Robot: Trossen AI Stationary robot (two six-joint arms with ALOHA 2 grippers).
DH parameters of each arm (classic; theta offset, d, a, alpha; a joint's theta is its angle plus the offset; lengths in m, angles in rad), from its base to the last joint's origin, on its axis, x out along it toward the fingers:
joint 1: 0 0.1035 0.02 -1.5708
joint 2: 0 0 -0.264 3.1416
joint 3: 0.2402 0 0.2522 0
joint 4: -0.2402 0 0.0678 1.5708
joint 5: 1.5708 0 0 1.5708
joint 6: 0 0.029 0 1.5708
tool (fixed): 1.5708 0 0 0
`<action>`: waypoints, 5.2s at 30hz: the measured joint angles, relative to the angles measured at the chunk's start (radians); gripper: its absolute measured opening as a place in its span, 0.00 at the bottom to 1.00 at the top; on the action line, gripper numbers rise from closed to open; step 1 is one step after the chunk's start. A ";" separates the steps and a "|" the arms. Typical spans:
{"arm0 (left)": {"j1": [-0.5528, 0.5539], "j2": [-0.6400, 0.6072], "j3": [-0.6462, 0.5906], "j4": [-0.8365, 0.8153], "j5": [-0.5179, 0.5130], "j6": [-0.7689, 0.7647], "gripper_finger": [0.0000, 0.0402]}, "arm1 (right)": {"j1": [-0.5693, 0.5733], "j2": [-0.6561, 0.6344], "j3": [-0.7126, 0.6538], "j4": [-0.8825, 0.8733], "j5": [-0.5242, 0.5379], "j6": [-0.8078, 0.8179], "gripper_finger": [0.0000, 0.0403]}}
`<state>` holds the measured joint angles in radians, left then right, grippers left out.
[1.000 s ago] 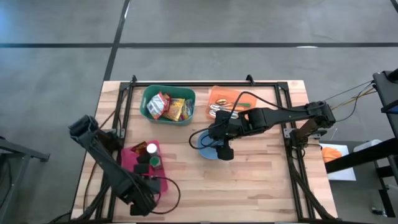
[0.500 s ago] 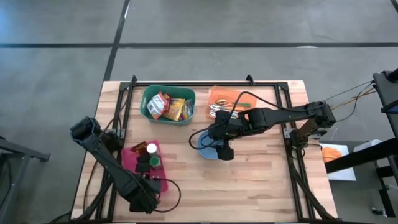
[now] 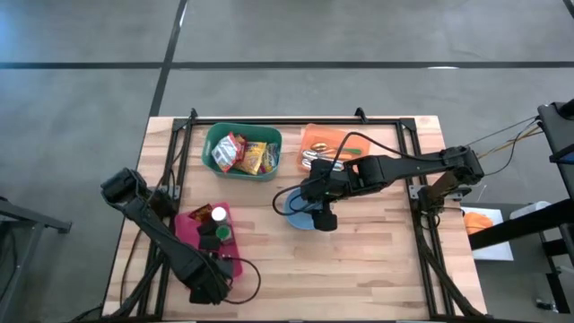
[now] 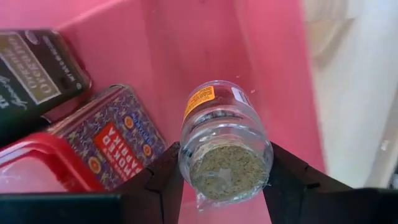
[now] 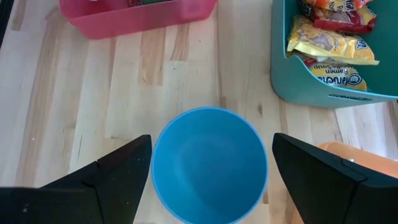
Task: Pick & Place Food Item
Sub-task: Put the brown spice bottle into the pink bin, then return to Home Position
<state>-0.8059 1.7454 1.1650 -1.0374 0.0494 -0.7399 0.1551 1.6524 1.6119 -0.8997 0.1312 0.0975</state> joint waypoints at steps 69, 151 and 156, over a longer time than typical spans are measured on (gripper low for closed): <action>0.043 -0.174 0.181 -0.059 0.225 -0.115 0.92 | 0.000 0.001 0.000 0.001 0.000 -0.001 0.82; 0.961 -1.324 -0.703 0.731 -0.075 0.286 0.03 | -0.175 -0.725 -0.159 0.137 0.190 0.069 0.82; 0.960 -1.422 -0.774 0.730 -0.075 0.267 0.03 | -0.176 -0.819 -0.312 0.245 0.194 0.117 0.82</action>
<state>0.1539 0.3237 0.3912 -0.3071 -0.0259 -0.4732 -0.0208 0.8335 1.3000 -0.6547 0.3253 0.2142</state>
